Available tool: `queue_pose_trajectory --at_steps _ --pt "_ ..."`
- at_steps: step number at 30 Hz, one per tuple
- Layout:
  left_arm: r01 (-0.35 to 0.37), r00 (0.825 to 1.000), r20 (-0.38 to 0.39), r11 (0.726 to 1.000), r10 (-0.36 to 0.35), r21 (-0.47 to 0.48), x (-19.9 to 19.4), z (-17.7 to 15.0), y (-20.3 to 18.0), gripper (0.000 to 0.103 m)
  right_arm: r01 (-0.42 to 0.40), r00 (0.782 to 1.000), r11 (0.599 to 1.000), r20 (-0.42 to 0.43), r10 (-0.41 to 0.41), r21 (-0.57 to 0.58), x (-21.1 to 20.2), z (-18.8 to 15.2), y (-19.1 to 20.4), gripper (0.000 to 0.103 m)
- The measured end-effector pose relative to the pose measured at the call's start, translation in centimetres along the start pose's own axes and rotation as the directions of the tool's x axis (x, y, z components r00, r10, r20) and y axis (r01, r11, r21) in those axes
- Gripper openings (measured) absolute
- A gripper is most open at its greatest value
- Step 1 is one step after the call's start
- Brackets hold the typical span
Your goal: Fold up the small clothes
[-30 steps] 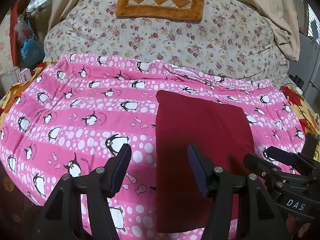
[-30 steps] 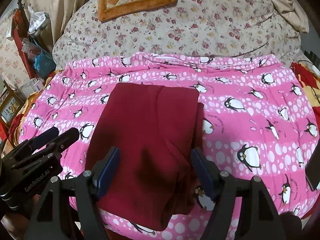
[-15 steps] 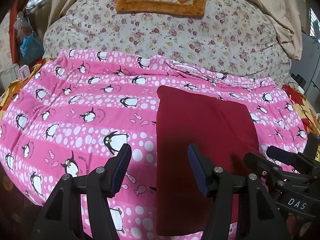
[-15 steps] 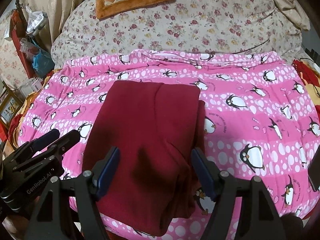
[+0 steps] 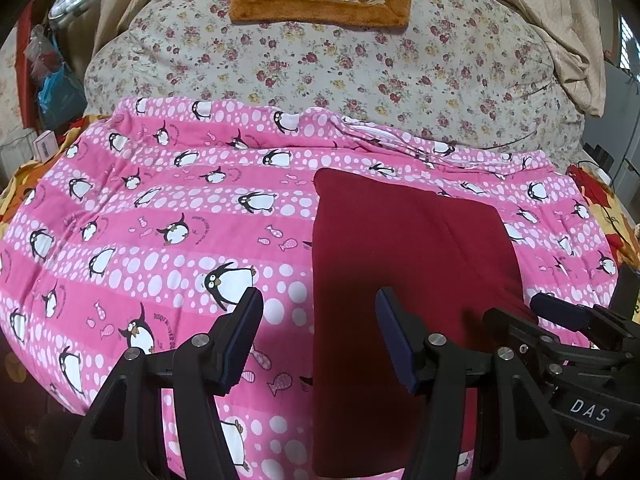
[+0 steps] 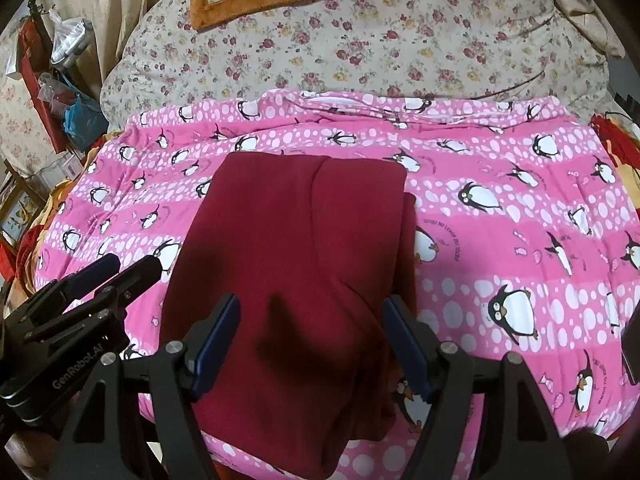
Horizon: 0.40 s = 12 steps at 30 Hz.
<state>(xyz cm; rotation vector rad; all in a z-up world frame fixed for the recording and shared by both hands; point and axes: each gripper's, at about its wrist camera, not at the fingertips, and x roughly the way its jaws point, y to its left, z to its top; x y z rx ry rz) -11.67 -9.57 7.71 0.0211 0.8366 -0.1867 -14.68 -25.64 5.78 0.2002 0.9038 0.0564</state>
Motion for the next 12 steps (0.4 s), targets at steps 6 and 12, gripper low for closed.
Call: queue_pose_trajectory --at_steps 6,12 --pt "0.003 1.0 0.0 1.0 -0.003 0.001 0.1 0.05 0.03 0.038 -0.002 1.0 1.0 -0.008 0.002 0.002 0.36 0.08 -0.03 0.077" --pt "0.009 1.0 0.0 1.0 -0.009 -0.002 0.74 0.41 0.48 0.038 -0.003 1.0 1.0 -0.019 0.003 0.0 0.91 0.23 -0.16 0.077"
